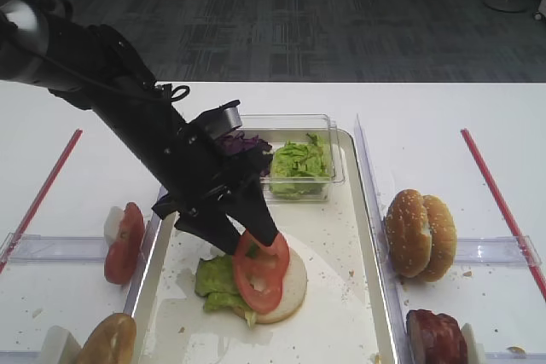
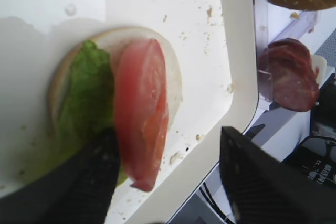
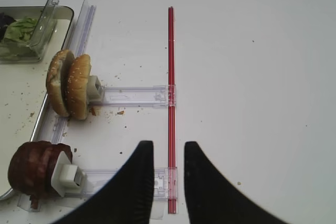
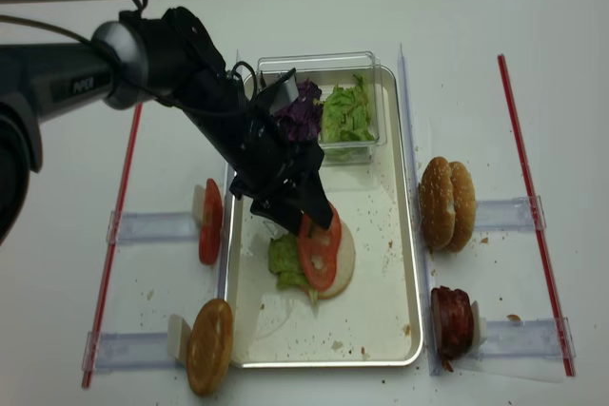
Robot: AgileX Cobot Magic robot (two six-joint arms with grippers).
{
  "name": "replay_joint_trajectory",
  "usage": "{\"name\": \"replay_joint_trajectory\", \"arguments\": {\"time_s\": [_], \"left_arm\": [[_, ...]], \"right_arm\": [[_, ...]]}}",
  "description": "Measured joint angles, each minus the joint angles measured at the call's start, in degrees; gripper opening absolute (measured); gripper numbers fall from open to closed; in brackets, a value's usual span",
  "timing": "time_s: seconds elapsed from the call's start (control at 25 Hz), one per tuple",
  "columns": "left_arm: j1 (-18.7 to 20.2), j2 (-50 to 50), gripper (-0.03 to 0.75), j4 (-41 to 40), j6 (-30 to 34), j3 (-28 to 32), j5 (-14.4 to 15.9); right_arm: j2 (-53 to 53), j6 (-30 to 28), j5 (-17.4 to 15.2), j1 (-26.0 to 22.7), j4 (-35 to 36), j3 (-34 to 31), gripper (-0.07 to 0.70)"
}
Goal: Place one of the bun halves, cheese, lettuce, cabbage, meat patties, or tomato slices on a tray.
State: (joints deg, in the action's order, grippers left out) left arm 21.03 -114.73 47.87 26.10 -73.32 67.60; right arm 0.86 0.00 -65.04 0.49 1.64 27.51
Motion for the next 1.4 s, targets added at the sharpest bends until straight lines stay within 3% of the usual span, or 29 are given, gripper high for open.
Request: {"name": "replay_joint_trajectory", "arguments": {"time_s": [0.32, 0.6, 1.04, 1.4], "left_arm": [[-1.4, 0.0, 0.388, -2.8, -0.6, -0.7, 0.2], [-2.0, 0.1, 0.388, -3.4, -2.0, -5.0, 0.2], [-2.1, 0.2, 0.388, -3.8, -2.2, -5.1, 0.4], [-2.1, 0.9, 0.467, -7.4, -5.7, -9.9, 0.6]], "right_arm": [[0.0, 0.0, 0.0, 0.0, 0.0, 0.0, 0.193], [0.0, 0.0, 0.0, 0.0, 0.0, 0.0, 0.193], [0.0, 0.0, 0.0, 0.0, 0.0, 0.0, 0.193], [0.0, 0.0, 0.0, 0.0, 0.0, 0.0, 0.193]]}}
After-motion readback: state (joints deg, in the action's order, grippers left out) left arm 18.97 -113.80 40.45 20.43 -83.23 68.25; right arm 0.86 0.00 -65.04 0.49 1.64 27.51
